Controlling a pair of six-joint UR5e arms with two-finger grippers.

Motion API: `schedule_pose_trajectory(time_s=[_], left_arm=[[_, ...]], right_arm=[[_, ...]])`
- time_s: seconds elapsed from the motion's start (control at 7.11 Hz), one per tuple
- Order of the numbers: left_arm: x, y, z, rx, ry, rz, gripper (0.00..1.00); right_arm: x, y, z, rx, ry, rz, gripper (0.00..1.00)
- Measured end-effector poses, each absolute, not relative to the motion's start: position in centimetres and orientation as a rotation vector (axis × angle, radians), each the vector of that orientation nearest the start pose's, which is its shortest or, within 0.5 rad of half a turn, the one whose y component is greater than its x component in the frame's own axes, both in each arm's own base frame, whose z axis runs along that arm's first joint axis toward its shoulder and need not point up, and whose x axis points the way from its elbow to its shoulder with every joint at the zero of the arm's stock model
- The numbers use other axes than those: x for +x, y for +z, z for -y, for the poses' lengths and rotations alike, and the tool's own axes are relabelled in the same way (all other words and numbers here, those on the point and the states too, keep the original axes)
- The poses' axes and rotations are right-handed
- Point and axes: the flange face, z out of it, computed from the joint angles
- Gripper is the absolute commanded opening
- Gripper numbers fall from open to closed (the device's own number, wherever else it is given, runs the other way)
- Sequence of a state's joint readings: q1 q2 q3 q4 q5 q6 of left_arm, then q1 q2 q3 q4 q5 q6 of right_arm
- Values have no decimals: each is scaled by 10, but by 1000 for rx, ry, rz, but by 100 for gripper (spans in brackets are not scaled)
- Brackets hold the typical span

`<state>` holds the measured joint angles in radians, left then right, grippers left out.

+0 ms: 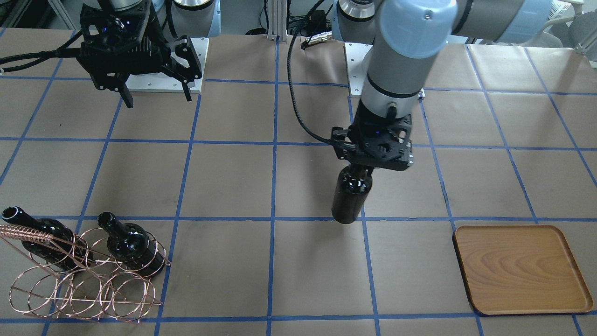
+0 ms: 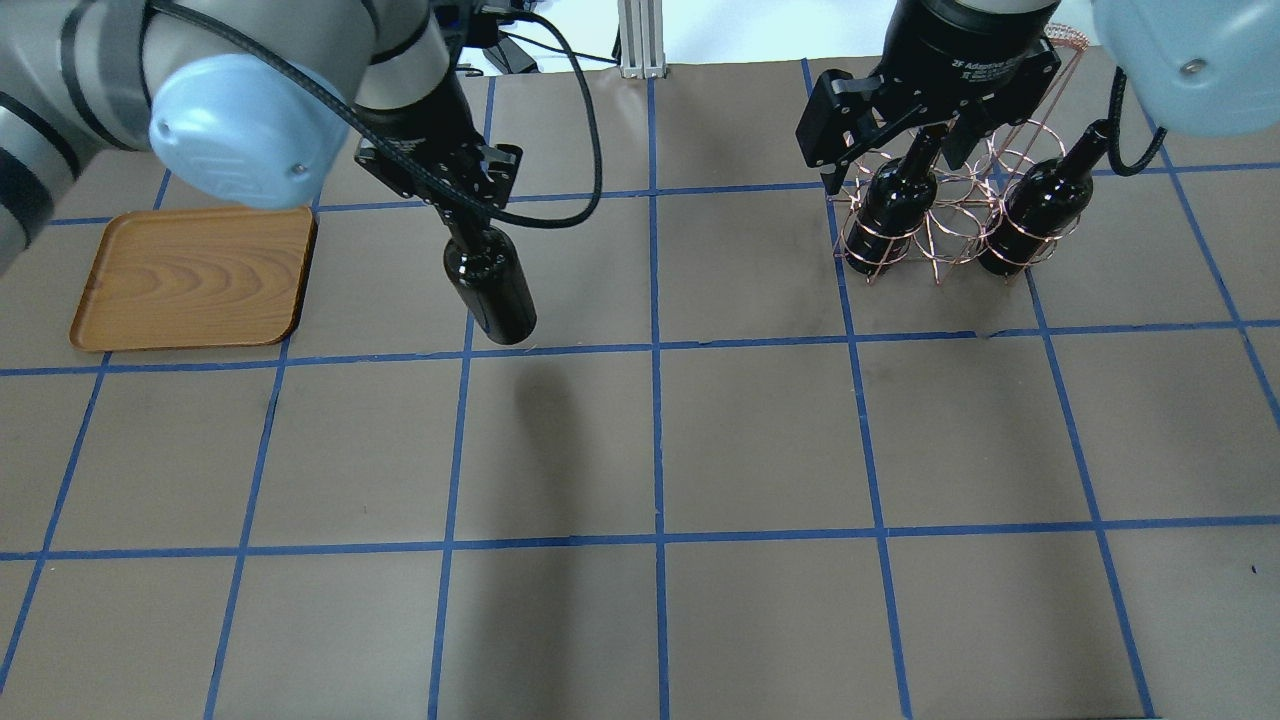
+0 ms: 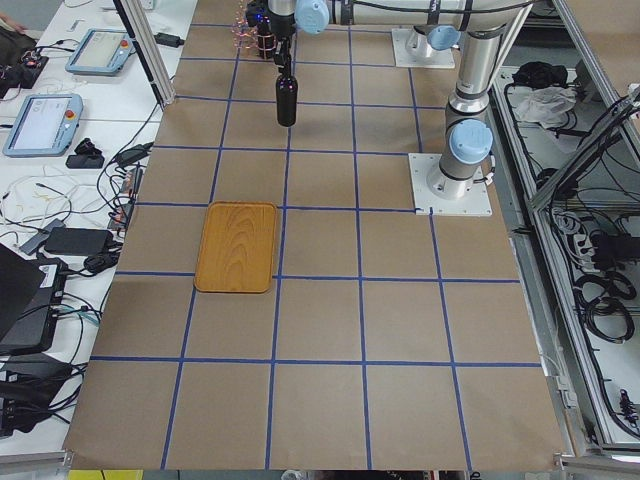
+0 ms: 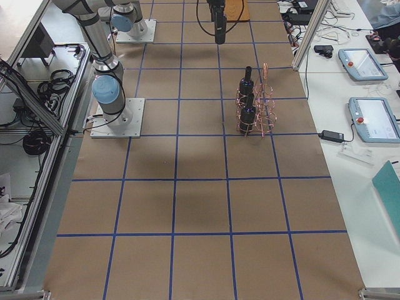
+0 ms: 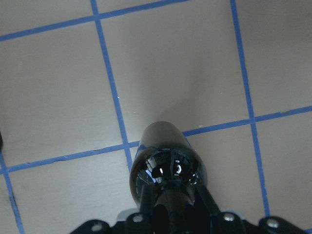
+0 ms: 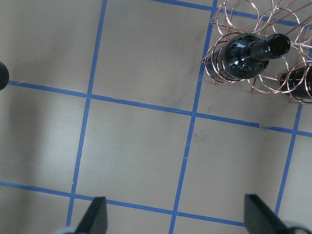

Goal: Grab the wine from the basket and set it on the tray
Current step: 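Carry the bottle with the left gripper over the wooden tray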

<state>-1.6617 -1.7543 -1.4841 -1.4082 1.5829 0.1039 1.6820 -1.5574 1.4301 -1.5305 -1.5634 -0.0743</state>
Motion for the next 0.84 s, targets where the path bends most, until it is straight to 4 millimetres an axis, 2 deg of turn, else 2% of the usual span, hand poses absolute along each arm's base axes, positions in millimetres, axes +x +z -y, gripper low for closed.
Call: schedule_pose_trajectory(time_s=[0.42,0.7,0.84], left_arm=[[-47,461,602,324,-127,-3089,0],[36,465,622,249,-146,-3089,0],[72,464,630,219,-150,-3087,0]], right_arm=[[190,547,484,-290,-135,-3115,100],[190,547,484,-291,-134,-3115,100],[190,547,484,-292,-134,-3115,100]])
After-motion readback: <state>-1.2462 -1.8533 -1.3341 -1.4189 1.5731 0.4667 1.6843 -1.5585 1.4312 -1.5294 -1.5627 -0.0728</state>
